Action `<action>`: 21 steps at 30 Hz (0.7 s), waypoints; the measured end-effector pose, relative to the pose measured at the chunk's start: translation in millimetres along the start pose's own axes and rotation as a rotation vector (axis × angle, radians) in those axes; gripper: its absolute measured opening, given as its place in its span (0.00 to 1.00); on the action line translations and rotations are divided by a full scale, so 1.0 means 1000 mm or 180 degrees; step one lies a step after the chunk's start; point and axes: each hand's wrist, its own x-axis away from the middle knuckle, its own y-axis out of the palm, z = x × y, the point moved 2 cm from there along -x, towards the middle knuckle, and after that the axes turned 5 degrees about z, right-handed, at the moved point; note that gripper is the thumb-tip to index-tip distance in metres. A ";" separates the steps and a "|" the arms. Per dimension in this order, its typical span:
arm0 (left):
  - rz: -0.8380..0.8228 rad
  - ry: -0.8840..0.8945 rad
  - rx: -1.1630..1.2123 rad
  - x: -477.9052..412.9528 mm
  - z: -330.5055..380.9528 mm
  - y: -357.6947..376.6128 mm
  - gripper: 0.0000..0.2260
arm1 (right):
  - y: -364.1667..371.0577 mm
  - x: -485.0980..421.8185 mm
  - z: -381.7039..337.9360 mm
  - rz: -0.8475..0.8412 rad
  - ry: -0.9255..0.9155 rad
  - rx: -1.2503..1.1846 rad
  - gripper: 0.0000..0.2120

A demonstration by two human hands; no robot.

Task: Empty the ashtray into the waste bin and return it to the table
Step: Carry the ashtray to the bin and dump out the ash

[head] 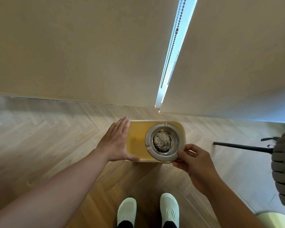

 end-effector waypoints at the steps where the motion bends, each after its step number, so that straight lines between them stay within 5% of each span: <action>1: 0.0016 -0.0008 0.0019 -0.002 -0.001 0.002 0.69 | 0.001 -0.007 0.001 -0.0002 -0.0002 0.0043 0.03; 8: 0.0001 0.0011 0.0145 -0.003 -0.006 0.008 0.70 | 0.015 -0.047 -0.001 0.0046 -0.0431 0.0770 0.04; 17: -0.0005 0.0024 0.0282 -0.004 -0.006 0.009 0.70 | 0.030 -0.037 0.003 -0.0086 -0.4026 0.3729 0.09; 21: 0.0014 0.0038 0.0290 -0.004 -0.007 0.010 0.70 | 0.031 -0.035 0.014 -0.0080 -0.4339 0.4293 0.21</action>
